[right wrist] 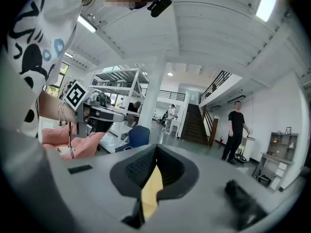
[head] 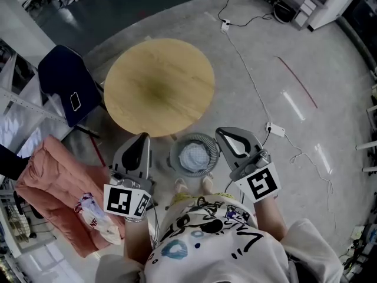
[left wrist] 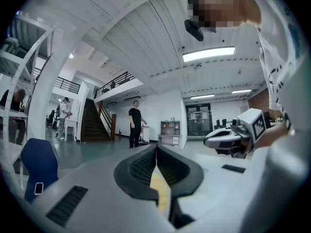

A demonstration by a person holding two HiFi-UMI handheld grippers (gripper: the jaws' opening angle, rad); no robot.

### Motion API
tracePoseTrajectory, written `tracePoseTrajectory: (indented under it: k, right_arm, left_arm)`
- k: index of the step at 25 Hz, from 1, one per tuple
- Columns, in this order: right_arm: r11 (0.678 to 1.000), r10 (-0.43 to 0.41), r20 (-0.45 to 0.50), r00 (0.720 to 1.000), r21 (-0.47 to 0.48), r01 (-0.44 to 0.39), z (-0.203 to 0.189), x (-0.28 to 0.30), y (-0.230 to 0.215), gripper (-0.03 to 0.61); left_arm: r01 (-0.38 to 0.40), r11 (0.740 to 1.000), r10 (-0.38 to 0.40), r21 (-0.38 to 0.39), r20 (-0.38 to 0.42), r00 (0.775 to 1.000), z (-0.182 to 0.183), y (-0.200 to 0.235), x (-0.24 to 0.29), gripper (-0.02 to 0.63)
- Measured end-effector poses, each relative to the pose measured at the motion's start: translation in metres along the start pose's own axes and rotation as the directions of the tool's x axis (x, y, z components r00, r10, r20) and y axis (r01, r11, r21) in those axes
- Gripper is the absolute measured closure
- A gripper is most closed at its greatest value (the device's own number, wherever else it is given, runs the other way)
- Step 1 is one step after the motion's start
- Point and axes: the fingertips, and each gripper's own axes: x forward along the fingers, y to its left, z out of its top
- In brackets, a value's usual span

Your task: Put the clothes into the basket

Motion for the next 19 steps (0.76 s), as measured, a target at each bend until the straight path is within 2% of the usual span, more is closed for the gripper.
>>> tracePoseTrajectory:
  k: [19]
  right_arm:
    - [0.999, 0.008, 0.064, 0.998, 0.033, -0.011, 0.015, -0.007, -0.004, 0.551]
  left_arm:
    - [-0.050, 0.999, 0.050, 0.000, 0.033, 0.998, 0.003, -0.003, -0.011, 0.598]
